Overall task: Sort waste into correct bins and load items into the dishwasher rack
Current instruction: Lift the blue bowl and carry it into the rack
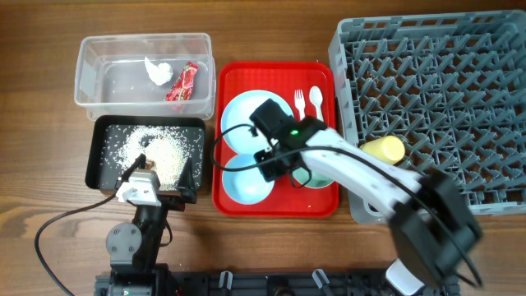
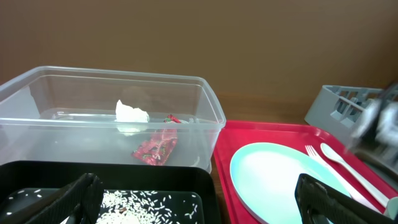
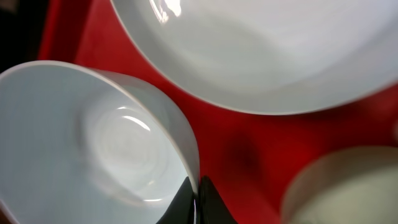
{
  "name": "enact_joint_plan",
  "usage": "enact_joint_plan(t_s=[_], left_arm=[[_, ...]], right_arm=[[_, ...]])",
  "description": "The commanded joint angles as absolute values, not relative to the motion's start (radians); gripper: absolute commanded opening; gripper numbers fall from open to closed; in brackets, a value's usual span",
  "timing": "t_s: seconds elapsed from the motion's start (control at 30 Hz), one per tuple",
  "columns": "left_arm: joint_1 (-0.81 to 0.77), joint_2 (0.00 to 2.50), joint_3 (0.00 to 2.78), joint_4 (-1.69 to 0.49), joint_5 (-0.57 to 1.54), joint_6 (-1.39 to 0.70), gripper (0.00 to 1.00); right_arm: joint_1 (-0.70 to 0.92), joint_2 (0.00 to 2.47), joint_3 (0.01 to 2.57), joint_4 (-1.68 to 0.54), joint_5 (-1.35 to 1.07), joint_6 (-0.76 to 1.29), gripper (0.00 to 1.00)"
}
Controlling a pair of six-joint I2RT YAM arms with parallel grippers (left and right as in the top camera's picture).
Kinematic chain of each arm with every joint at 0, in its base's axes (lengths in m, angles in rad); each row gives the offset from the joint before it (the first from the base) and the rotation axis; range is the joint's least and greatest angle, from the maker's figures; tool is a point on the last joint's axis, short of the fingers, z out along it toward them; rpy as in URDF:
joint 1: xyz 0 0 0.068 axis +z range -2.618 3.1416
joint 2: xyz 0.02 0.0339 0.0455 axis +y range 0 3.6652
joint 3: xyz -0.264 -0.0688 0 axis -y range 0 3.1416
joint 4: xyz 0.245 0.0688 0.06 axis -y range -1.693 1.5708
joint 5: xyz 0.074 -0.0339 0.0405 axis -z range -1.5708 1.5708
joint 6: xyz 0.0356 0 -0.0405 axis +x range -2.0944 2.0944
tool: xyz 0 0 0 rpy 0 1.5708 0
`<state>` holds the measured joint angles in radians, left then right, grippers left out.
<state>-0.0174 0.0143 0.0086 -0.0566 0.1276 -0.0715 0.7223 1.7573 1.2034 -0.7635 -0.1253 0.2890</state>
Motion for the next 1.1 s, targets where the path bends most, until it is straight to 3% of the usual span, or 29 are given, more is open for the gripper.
enact_joint_plan(t_s=[0.0,0.27,0.47,0.73,0.83,1.07], left_arm=[[-0.009,0.007,0.006,-0.065,0.121,-0.06,1.0],[-0.009,0.007,0.006,-0.065,0.121,-0.06,1.0],[-0.009,0.007,0.006,-0.065,0.121,-0.06,1.0],[-0.009,0.007,0.006,-0.065,0.121,-0.06,1.0],[-0.009,0.007,0.006,-0.065,0.121,-0.06,1.0],[-0.009,0.007,0.006,-0.065,0.121,-0.06,1.0]], right_arm=[[0.678,1.52,1.214,-0.764,0.051,0.348,0.04],[0.534,1.213,1.214,-0.796,0.72,0.378,0.04],[0.367,1.187,1.213,-0.815,1.132,0.366,0.04],[0.197,1.268,1.213,-0.731,1.267,0.36,0.04],[0.136,1.345,1.213,-0.666,1.275,0.262,0.04],[0.117,1.52,1.213,-0.643,1.279,0.215,0.04]])
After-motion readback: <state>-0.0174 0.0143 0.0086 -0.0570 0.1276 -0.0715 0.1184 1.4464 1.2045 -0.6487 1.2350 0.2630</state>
